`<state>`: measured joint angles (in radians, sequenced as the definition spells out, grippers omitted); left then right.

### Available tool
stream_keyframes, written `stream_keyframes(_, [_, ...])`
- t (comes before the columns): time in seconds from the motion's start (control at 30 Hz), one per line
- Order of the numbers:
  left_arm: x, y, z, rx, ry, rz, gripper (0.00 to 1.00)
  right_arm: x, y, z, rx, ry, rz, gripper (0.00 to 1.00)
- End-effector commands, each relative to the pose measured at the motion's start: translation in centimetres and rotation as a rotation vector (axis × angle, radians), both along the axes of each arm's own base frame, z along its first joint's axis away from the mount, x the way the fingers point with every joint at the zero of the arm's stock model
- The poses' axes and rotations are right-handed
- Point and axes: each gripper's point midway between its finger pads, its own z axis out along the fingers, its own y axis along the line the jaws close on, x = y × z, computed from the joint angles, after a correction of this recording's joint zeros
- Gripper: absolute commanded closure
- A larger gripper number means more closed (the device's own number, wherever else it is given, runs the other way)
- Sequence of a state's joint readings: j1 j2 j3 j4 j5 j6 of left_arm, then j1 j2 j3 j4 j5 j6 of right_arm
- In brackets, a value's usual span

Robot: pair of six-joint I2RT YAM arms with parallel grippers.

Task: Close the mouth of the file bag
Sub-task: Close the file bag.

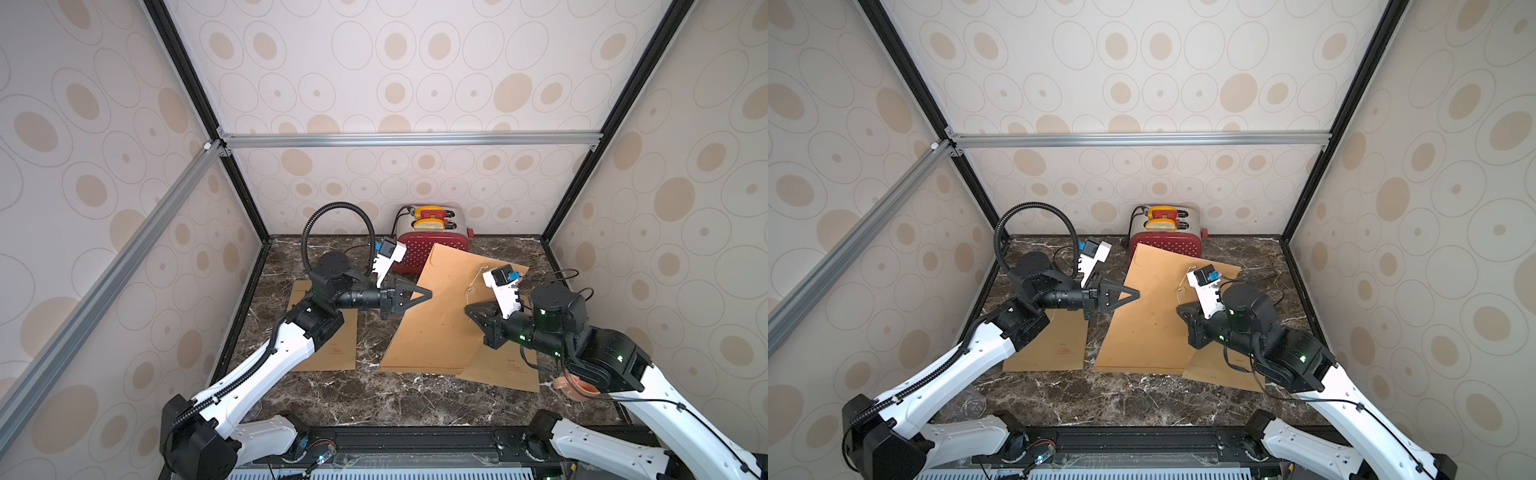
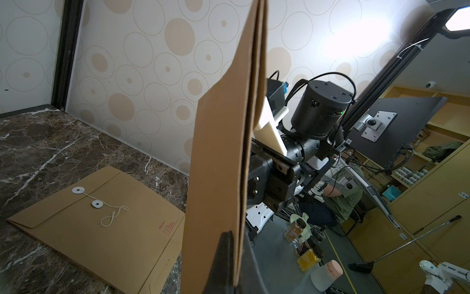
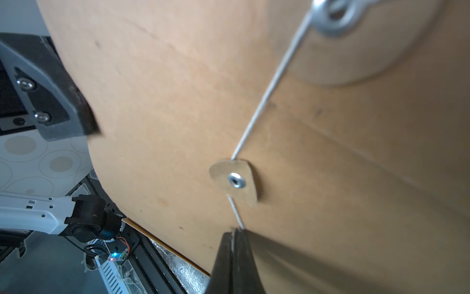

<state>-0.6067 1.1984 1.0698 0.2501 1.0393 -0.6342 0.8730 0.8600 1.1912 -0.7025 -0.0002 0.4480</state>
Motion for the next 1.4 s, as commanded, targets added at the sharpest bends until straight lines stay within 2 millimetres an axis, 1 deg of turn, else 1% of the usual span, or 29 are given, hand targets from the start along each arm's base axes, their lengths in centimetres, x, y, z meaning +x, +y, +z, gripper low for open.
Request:
stream_keyframes(0.0, [-0.6,0.6,1.5,-0.032,-0.061,0.003,1.00,0.4,-1.1,0.5,-0.029,-0.003,-0.042,1.00])
stream_keyframes(0.17, [-0.4,0.6,1.4,-0.020,-0.062,0.012,1.00,1.4,-2.2,1.3,-0.063,0.007,-0.086,1.00])
stream_keyframes(0.33, [-0.3,0.6,1.2,-0.010,-0.061,0.020,1.00,2.1,-2.6,2.3,-0.085,0.004,-0.091,1.00])
stream_keyframes(0.53, [-0.3,0.7,1.2,-0.004,-0.067,0.024,1.00,2.9,-2.7,3.4,-0.152,0.008,-0.071,1.00])
stream_keyframes(0.7, [0.0,0.6,0.8,0.010,-0.056,0.032,1.00,3.2,-2.1,4.2,-0.188,0.021,-0.042,1.00])
stream_keyframes(0.8, [0.1,0.5,0.6,0.022,-0.050,0.031,1.00,3.2,-1.3,4.8,-0.174,0.031,-0.007,1.00])
stream_keyframes(0.97, [0.2,0.4,0.5,0.024,-0.047,0.034,1.00,3.0,0.0,4.5,-0.181,0.090,0.047,1.00])
stream_keyframes(1.2, [0.3,0.4,0.3,0.031,-0.043,0.033,1.00,2.8,0.5,5.3,-0.157,0.106,0.067,1.00])
stream_keyframes(1.37, [0.3,0.4,0.3,0.034,-0.043,0.030,1.00,2.7,1.1,5.4,-0.140,0.136,0.086,1.00])
